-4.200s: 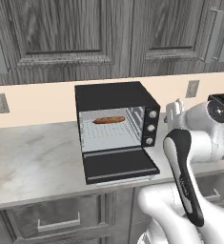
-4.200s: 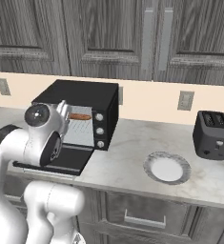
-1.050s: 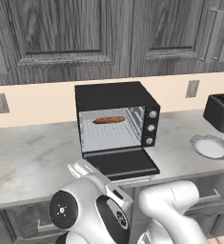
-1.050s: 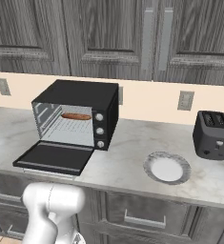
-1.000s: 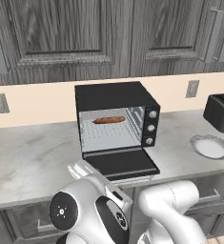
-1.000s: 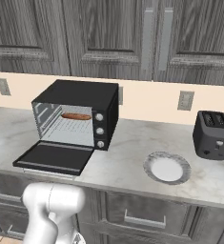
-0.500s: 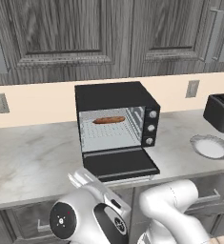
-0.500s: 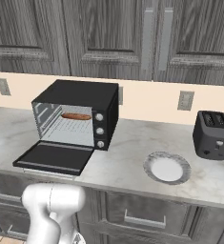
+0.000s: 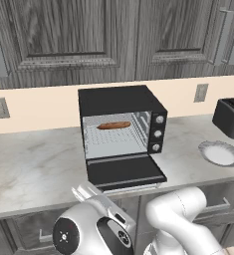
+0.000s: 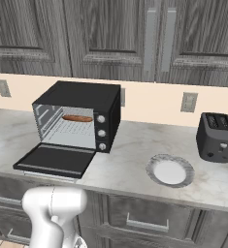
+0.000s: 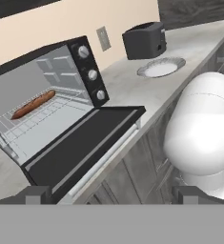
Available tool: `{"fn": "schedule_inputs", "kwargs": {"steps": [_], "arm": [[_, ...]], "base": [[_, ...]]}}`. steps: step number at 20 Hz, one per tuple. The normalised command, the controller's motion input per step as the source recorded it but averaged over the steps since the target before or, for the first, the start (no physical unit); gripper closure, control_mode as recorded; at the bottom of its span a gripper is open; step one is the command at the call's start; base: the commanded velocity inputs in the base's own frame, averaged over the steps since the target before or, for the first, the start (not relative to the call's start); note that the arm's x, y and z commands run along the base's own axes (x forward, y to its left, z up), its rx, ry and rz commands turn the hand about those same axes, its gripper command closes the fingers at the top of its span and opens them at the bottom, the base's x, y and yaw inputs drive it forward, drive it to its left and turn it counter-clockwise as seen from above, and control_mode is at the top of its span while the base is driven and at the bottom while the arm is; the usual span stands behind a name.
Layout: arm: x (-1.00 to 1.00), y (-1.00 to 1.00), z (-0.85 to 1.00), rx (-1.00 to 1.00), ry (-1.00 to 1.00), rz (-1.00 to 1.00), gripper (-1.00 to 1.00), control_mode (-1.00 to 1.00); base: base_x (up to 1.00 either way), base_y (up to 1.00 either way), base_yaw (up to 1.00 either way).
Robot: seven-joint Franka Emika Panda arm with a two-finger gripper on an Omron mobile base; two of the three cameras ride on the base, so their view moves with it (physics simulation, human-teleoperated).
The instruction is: Pull the toaster oven rack outwards. Pick up the baguette from the plate and place it on the toaster oven rack. Close the toaster oven door fully and set the temperature to the lowest setting.
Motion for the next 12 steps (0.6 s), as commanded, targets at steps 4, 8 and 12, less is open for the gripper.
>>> {"fn": "schedule_inputs", "kwargs": {"steps": [4,8,12], "arm": [[0.15,0.00,-0.11,0.00,0.03,0.00,-1.00,-1.00],[0.24,0.00,-0.10,0.00,0.07,0.00,-1.00,-1.00],[0.21,0.00,-0.17,0.00,0.07,0.00,-1.00,-1.00]], "base": [[0.00,0.00,0.00],[0.00,0.00,0.00],[0.00,0.00,0.00]]}}
